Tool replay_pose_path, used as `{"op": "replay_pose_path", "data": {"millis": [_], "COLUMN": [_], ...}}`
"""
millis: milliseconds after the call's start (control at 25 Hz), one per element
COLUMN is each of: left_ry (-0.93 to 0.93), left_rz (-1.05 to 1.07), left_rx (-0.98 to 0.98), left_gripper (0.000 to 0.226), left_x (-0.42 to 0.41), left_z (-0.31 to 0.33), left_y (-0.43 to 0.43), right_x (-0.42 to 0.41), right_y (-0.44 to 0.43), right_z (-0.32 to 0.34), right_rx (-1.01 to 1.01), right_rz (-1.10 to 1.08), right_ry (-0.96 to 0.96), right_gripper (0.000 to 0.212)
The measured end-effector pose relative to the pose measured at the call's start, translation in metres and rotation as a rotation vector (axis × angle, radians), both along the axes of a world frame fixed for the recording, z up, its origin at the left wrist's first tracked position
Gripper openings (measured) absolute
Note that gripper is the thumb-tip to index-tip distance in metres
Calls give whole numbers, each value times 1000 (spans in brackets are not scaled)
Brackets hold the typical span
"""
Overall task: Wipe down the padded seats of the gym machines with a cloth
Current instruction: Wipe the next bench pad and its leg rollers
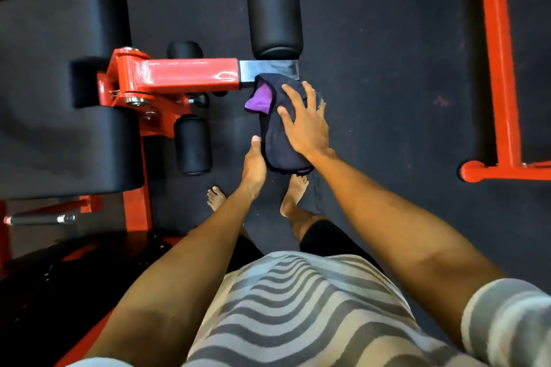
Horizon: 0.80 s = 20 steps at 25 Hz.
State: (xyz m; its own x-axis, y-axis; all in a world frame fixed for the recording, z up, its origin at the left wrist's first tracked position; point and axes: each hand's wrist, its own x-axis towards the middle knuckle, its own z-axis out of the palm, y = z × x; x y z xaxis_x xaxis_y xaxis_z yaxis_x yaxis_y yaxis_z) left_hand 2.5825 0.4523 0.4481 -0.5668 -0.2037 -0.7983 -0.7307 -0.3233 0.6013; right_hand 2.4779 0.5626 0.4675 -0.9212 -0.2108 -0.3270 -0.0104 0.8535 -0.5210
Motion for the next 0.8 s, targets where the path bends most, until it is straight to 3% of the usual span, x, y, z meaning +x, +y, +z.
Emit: {"op": "replay_pose_path", "data": {"millis": [120, 200, 360, 480, 640, 800], "left_ry": [-22, -39, -1, 29, 53, 11], "left_rz": [64, 74, 98, 71, 23, -3], "left_rx": [-18, -65, -72, -88, -103, -102], "left_gripper": [62, 68, 51, 50, 74, 94], "left_x": [0, 1, 1, 3, 3, 6], "left_z": [0, -3, 0, 0, -10, -37], "left_y": [6, 7, 14, 14, 11, 8], "right_x": [25, 62, 104, 77, 39, 22], "right_y": [19, 26, 5, -11, -6, -11], "right_z": [-14, -17, -8, -10, -15, -8], "right_rx": [-127, -13, 187, 259, 219, 82], "right_rz": [-217, -296, 22, 90, 102, -43], "right_ry": [-52, -23, 110, 149, 177, 83], "right_gripper": [61, 74, 71, 67, 57, 57]}}
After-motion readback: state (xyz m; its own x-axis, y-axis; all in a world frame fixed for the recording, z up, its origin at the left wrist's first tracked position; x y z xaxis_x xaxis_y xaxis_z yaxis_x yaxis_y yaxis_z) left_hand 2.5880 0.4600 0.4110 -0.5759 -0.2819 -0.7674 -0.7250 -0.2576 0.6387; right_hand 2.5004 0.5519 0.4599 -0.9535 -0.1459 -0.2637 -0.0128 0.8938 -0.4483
